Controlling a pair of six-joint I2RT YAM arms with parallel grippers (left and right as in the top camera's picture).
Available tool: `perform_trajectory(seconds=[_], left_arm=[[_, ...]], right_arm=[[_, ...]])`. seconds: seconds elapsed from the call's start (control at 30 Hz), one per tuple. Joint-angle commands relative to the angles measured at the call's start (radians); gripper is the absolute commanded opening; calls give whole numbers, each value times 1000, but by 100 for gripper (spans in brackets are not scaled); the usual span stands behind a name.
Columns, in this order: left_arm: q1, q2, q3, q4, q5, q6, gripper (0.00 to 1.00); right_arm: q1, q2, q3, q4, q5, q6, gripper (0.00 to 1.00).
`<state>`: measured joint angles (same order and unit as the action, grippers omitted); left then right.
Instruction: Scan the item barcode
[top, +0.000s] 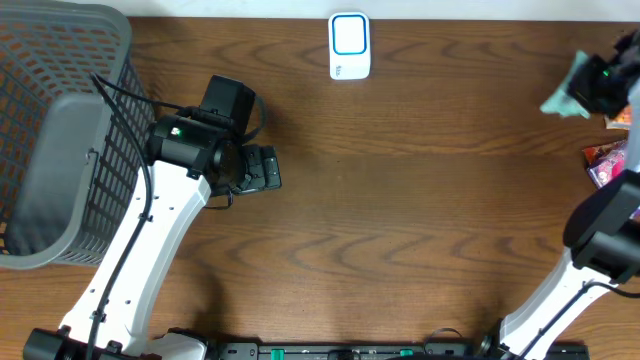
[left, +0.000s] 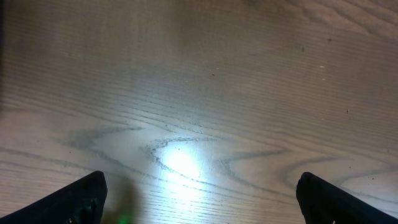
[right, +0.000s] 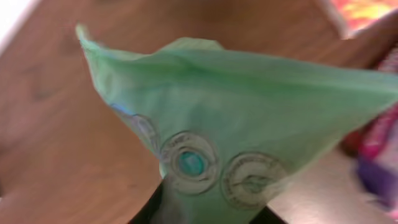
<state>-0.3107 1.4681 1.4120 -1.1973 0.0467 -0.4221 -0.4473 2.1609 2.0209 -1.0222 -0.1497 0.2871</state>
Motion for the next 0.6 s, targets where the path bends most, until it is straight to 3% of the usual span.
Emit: perform_trajectory(seconds=[0.0,0.1,0.33,0.57], left_arm=[[-3,2,-4,-3,-9,6,98],[-3,2,-4,-3,-9,6,98],[-3,2,-4,-3,-9,6,98],[-3,2,-4,-3,-9,6,98]], right_arm=[[-34,32,-10,-4,44,-86,42],[-64,34,-10,-17,74,-82,99],[-134,-42,1,-136,68,-39,99],[-139,-276,0,-286,-37,-34,99]])
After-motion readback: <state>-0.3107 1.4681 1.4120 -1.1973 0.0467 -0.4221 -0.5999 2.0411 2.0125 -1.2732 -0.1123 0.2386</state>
